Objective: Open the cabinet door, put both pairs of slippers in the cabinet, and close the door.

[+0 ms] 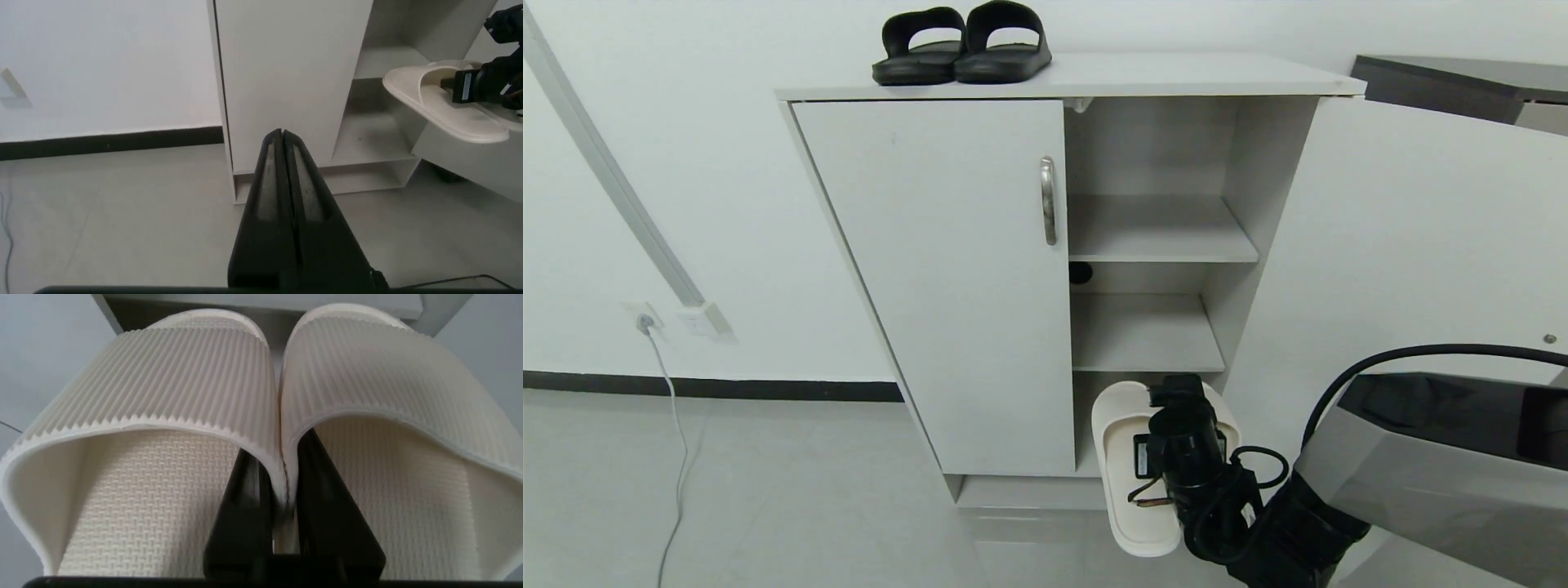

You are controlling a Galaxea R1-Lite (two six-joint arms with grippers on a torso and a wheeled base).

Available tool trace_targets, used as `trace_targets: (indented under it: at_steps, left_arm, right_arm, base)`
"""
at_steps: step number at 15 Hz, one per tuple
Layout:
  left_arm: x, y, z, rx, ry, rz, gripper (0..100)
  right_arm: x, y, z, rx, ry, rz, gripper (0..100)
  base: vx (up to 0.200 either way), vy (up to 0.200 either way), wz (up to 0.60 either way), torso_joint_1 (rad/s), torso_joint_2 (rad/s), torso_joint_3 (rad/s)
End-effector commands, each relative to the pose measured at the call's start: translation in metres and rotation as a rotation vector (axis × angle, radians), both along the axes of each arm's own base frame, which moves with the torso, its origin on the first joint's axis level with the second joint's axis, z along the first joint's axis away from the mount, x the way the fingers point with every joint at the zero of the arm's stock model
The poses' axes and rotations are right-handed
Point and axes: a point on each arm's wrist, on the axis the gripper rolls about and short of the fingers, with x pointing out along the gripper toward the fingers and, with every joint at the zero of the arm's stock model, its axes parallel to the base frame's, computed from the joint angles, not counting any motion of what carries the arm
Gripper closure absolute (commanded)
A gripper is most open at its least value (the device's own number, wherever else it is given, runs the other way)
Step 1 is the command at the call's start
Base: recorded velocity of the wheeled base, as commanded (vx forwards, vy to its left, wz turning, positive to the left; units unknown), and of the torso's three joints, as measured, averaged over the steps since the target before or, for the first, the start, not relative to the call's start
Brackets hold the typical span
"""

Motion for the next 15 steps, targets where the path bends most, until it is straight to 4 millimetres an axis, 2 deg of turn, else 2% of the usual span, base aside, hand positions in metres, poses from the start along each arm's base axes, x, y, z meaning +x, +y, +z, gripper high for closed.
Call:
trace_targets:
  at_steps: [1,6,10,15]
  left_arm:
    - [0.0,0.0,0.0,-0.001,0.001,0.0,100]
    - [0.0,0.0,0.0,-0.001,0.001,0.0,100]
    - [0.0,0.0,0.0,-0.001,0.001,0.002,100]
    - [0.0,0.0,0.0,-0.001,0.001,0.0,100]
  right_arm:
    - [0.0,0.0,-0.001,0.002,0.003,-0.001,100]
    - [0.001,0.001,-0.005,0.0,0.006,-0.003,100]
    - [0.01,0.001,-0.017,0.035,-0.049,-0.014,100]
    - [0.011,0.0,-0.013,0.051,-0.104,-0.01,100]
  base:
    - [0.0,0.0,0.0,0.002,0.0,-0.198]
    - [0.0,0.0,0.0,0.004,0.01,-0.176]
    - [0.0,0.0,0.0,0.002,0.0,-0.013]
    - [0.0,0.0,0.0,0.0,0.0,0.0]
